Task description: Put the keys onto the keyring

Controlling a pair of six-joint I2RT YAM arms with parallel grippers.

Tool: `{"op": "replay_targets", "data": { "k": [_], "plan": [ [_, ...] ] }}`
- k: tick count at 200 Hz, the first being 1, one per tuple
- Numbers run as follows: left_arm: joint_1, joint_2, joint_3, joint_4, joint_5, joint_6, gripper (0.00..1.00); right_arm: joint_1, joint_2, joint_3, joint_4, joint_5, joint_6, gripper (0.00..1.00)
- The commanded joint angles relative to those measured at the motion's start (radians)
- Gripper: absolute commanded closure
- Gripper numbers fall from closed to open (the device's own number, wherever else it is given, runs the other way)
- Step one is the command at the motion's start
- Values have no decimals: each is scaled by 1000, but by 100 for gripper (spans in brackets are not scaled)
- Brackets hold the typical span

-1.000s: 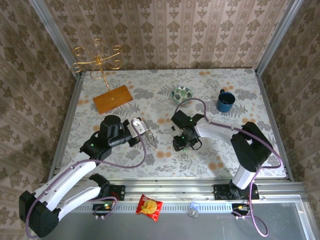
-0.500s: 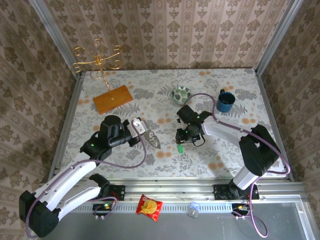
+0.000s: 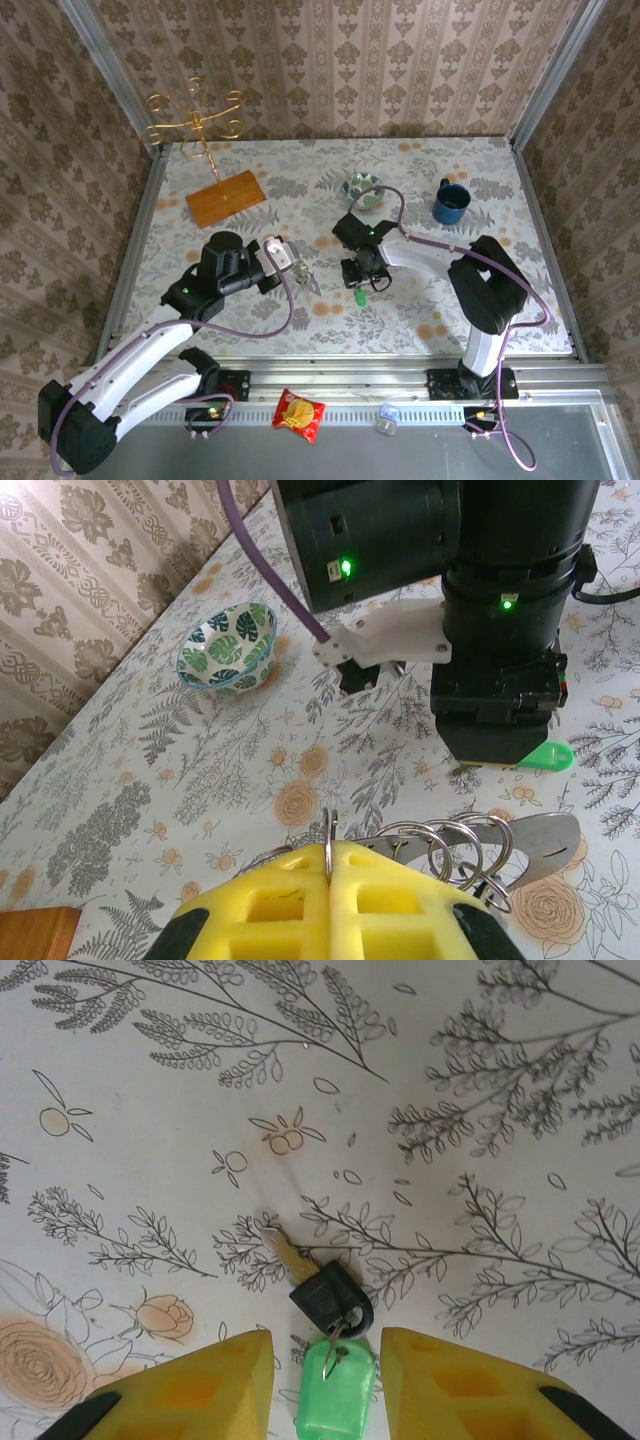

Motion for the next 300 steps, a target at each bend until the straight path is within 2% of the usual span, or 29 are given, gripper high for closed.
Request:
{"op": "replay_targets", "data": {
  "k": [1,28,120,193,261,300],
  "plan": [
    [-6,-8,0,40,-3,-1,100,10,23,24,-65,71,-23,67],
    [-6,-8,1,40,-6,0,100,28,50,36,-70,64,-20,69],
    [-6,-14,6,26,-9,11,100,38,59,49,-84,93,-18,86],
    [-6,-17,10,16,-13,19,100,40,63,49,-90,85,-21,84],
    [-6,-17,11,16,-18,19,100,40,65,47,-94,85,-24,86],
    [-6,-17,13,14,-19,19,100,39,41,44,-94,89,-26,98]
  ]
}}
